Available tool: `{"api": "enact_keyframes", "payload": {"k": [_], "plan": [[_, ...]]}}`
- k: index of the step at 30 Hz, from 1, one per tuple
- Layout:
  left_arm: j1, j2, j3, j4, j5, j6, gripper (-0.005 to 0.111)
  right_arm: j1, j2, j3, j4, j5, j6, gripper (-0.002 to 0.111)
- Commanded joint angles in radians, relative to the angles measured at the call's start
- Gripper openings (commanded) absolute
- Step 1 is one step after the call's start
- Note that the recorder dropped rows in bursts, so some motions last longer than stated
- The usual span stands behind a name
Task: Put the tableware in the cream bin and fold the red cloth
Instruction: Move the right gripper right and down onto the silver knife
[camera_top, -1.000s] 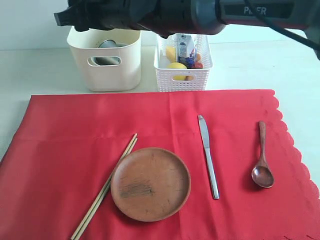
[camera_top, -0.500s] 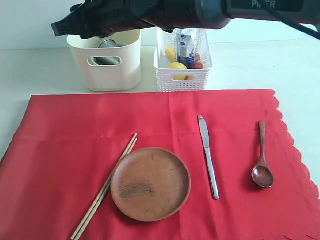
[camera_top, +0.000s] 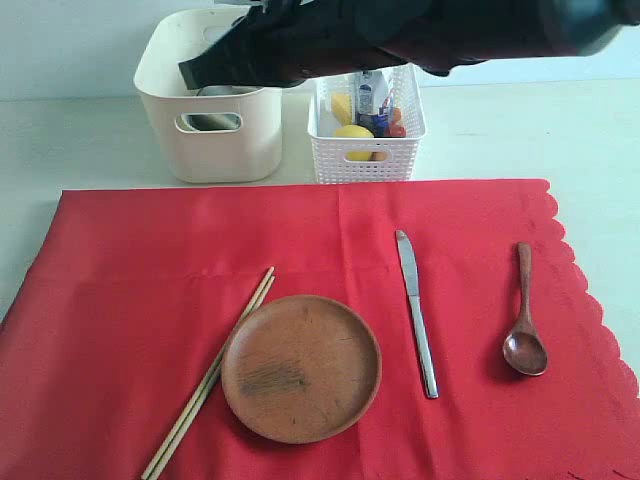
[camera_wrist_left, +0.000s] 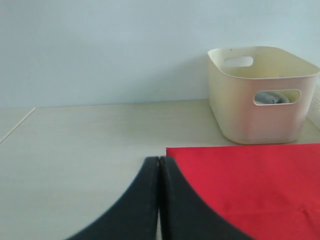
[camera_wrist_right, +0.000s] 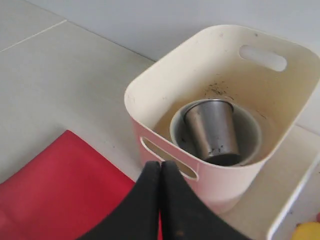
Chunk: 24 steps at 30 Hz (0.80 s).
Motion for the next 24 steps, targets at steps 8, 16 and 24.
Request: {"api": "enact_keyframes", "payload": {"k": [8, 16, 24], "plan": [[0.000, -0.007, 0.003, -0.005, 0.000, -0.001, 0.001, -0.097, -0.209, 0.234, -0.028, -0.006, -0.012, 0.000], [0.000, -0.007, 0.003, -0.005, 0.000, -0.001, 0.001, -0.146, -0.341, 0.406, -0.027, -0.033, -0.005, 0.000], [0.000, -0.007, 0.003, -0.005, 0.000, -0.001, 0.001, -0.146, -0.450, 0.555, 0.008, -0.115, 0.002, 0.000]]}}
